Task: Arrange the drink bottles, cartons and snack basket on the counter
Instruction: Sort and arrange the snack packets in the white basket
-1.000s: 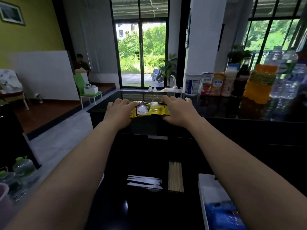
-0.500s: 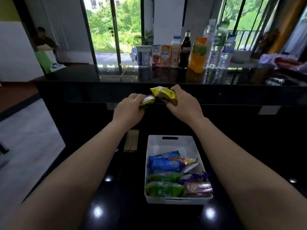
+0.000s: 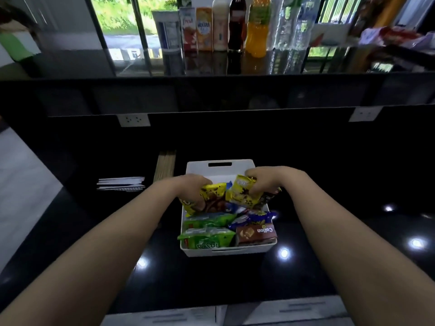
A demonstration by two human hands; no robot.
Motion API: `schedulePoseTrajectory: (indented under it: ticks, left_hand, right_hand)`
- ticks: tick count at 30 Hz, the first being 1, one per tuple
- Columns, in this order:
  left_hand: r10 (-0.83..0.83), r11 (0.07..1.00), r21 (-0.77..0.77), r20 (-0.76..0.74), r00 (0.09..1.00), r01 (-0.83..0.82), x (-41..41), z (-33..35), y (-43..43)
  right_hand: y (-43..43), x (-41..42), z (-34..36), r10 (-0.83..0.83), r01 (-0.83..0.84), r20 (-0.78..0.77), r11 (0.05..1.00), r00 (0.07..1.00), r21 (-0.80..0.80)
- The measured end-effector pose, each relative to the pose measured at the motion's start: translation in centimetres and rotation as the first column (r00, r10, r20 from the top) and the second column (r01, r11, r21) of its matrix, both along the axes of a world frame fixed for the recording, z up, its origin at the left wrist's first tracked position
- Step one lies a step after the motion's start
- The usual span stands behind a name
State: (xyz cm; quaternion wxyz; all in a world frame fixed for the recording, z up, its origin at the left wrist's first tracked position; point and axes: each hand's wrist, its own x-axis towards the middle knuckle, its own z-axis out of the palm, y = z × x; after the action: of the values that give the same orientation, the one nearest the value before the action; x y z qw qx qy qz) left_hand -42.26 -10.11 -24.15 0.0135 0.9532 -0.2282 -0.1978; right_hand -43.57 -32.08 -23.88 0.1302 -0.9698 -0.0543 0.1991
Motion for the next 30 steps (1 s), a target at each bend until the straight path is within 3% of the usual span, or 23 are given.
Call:
schedulePoseTrajectory:
  ticks: [5, 11, 21, 25, 30]
  left_hand:
    - [-0.017, 1.000, 0.002, -0.132, 0.991, 0.017, 1.0, -1.6, 0.5]
    - [0.069, 0.998, 0.016, -0.164, 0.984, -0.067, 1.8, -3.7, 1.1]
    - [0.045, 0.994, 0.109, -0.164, 0.985, -0.027, 2.0, -8.3, -0.3]
    - [0.016, 0.986, 0.167, -0.126, 0.992, 0.005, 2.3, -9.2, -0.1]
    - [0.061, 0.984, 0.179, -0.215, 0.975, -0.022, 2.5, -9.2, -0.4]
  right_hand:
    - [1.1, 1.0, -0.6, 0.052, -0.070, -0.144, 0.990, 0.988, -0.126]
    - [1.8, 1.7, -1.6, 0.064, -0.142, -0.259, 0.945, 0.964, -0.296]
    - [4.0, 2.5, -5.1, 0.022, -0.166, -0.267, 0.830, 0.964, -0.532]
    - [3.5, 2.3, -7.6, -0.039, -0.103, -0.293, 0.885, 0.955, -0.454]
    - [2.7, 3.0, -7.8, -0.210, 0.166, -0.418, 0.976, 0.884, -0.139]
